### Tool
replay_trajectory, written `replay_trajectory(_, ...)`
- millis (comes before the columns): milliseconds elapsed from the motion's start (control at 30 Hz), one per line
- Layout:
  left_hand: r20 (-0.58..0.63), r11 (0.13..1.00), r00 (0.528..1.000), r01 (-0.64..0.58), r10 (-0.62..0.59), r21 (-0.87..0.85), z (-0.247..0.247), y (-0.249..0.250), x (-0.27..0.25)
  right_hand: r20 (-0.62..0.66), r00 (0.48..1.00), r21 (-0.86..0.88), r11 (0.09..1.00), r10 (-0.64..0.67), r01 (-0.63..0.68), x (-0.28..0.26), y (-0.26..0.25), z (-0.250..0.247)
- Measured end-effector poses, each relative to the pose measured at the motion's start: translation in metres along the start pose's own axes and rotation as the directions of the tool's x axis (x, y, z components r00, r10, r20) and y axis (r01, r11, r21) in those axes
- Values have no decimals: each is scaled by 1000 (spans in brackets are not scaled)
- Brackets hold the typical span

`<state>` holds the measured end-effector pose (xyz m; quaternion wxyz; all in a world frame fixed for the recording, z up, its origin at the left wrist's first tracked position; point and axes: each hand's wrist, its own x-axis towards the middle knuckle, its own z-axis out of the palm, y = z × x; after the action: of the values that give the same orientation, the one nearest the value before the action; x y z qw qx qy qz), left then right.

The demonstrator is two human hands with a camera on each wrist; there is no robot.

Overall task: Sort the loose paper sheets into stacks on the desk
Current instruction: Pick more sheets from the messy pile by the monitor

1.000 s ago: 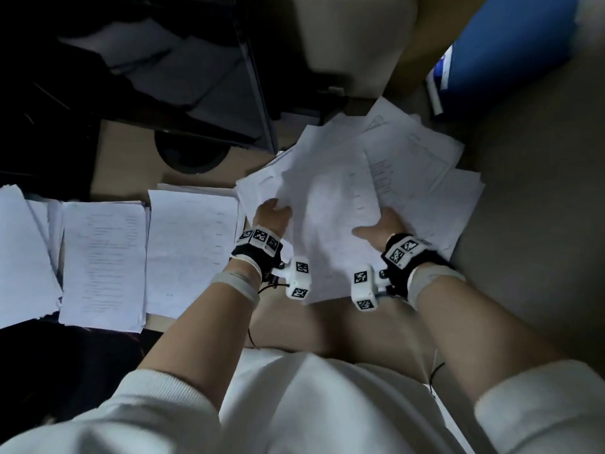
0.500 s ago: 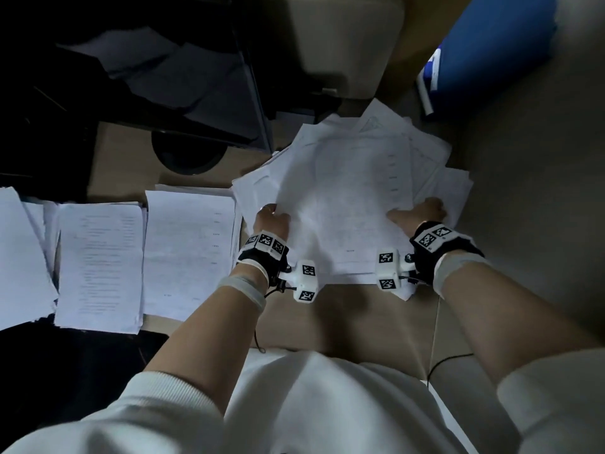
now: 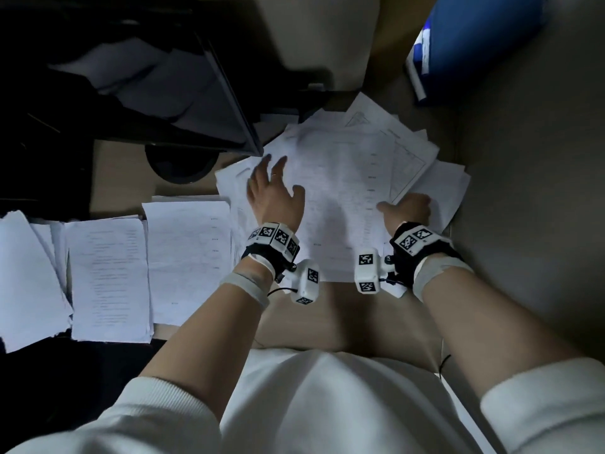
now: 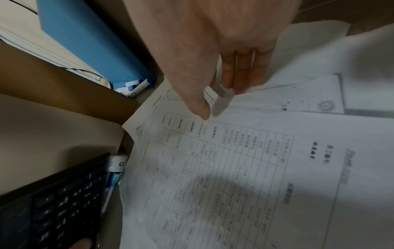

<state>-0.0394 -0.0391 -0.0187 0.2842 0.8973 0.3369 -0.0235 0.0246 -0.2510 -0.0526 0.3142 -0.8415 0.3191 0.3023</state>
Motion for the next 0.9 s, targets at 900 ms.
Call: replay_trajectory(900,603,667,697,665,-389,-338,1,-41,-44,62,995,14,997,80,-81,-23,28,-7)
